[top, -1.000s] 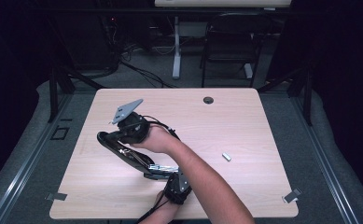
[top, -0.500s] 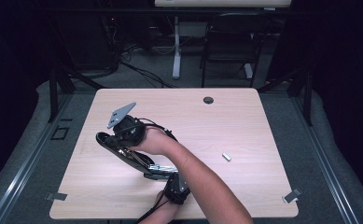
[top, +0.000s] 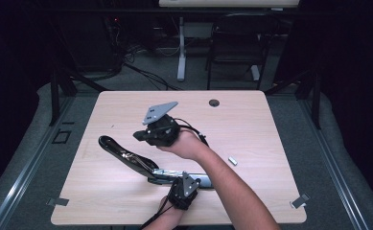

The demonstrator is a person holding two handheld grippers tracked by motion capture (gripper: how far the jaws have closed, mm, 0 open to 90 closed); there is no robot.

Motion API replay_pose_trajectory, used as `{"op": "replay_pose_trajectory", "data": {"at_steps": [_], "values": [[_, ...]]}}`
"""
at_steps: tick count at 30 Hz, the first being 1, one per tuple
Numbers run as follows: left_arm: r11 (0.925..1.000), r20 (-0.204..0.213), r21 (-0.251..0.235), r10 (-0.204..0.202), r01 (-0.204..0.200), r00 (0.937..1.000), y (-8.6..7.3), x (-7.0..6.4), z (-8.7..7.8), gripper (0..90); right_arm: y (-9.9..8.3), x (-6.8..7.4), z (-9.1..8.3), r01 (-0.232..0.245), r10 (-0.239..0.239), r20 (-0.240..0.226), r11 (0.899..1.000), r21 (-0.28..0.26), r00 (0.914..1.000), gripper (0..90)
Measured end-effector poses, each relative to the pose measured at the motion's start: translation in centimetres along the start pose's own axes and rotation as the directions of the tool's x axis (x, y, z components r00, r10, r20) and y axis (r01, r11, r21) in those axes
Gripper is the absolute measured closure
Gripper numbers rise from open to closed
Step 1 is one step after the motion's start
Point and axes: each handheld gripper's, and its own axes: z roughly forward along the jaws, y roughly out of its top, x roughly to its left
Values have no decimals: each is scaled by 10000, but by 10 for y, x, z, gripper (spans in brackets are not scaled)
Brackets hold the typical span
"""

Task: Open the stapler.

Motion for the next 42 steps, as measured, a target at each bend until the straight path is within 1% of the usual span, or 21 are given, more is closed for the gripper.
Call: {"op": "replay_pose_trajectory", "data": {"at_steps": [3, 4, 5, 6, 9, 10, 11, 12, 14, 17, 18, 19, 22, 25, 26, 29, 32, 34, 35, 38, 42], "values": [[10000, 25, 14, -15, 15, 10000, 0, 0, 0, 900, -9, -2, -15, -179, 184, 243, 9996, -206, 9995, 879], [10000, 24, 12, -42, 42, 10000, 0, 0, 0, 900, -14, -2, -21, -248, 259, 385, 9993, -282, 9989, 875], [10000, 33, 26, -71, 71, 10000, 0, 1, 0, 900, -18, -2, -25, -329, 368, 611, 9975, -631, 9975, 868], [9999, 40, 3, -121, 121, 9999, 0, 0, 0, 900, -21, -2, -29, -375, 422, 750, 9974, -623, 9963, 861], [10000, 122, 24, -87, 86, 9999, 0, 1, -2, 900, -30, -5, -49, -439, 431, 556, 9989, 135, 9975, 827], [9999, 146, -48, -123, 124, 9998, -1, 2, -2, 900, -34, -5, -52, -517, 517, 695, 9987, -18, 9962, 812], [9998, 153, -107, -193, 195, 9997, -1, 2, -3, 900, -40, -4, -53, -672, 734, 999, 9957, -640, 9923, 812], [9994, 157, -144, -323, 325, 9994, -1, 3, -4, 900, -43, -4, -56, -699, 769, 1051, 9952, -685, 9915, 807], [9983, 416, -228, -531, 541, 9977, 0, 6, -6, 885, -53, -5, -65, -906, 1013, 1314, 9922, -853, 9861, 767], [9975, 960, -463, -480, 526, 9942, 2, 8, -9, 755, -66, -6, -74, -1122, 1276, 1613, 9885, -1010, 9786, 723], [9962, 1116, -563, -599, 665, 9920, 2, 8, -10, 727, -71, -7, -78, -1241, 1422, 1790, 9863, -1089, 9735, 670], [9963, 1166, -594, -553, 625, 9916, 3, 8, -11, 691, -76, -8, -81, -1332, 1534, 1980, 9848, -1116, 9681, 652], [9952, 1154, -787, -484, 577, 9921, 5, 7, -15, 566, -90, -12, -90, -1750, 2011, 2152, 9754, -1343, 9556, 554], [9947, 1228, -829, -511, 615, 9911, 6, 7, -19, 428, -103, -16, -99, -2069, 2330, 2411, 9699, -1288, 9421, 460], [9946, 1431, -839, -484, 609, 9885, 6, 8, -21, 399, -106, -17, -100, -2179, 2434, 2472, 9678, -1262, 9379, 430], [9947, 1577, -814, -493, 627, 9863, 8, 11, -27, 294, -120, -19, -109, -2467, 2703, 2781, 9620, -1173, 9218, 370], [9950, 1771, -675, -609, 739, 9823, 10, 15, -33, 235, -131, -20, -115, -2754, 2979, 2983, 9543, -1158, 9068, 321], [9956, 1888, -569, -627, 747, 9800, 11, 18, -37, 191, -140, -21, -120, -3070, 3287, 3043, 9443, -1183, 8941, 295], [9958, 1961, -467, -686, 792, 9782, 11, 20, -40, 180, -142, -20, -122, -3090, 3289, 3145, 9443, -1129, 8904, 292], [9957, 1959, -428, -728, 827, 9779, 12, 24, -49, 155, -154, -20, -128, -3413, 3586, 3154, 9334, -1104, 8786, 268], [9963, 1912, -411, -666, 758, 9793, 10, 33, -65, 155, -168, -17, -134, -3623, 3742, 3350, 9267, -1001, 8647, 255]]}}
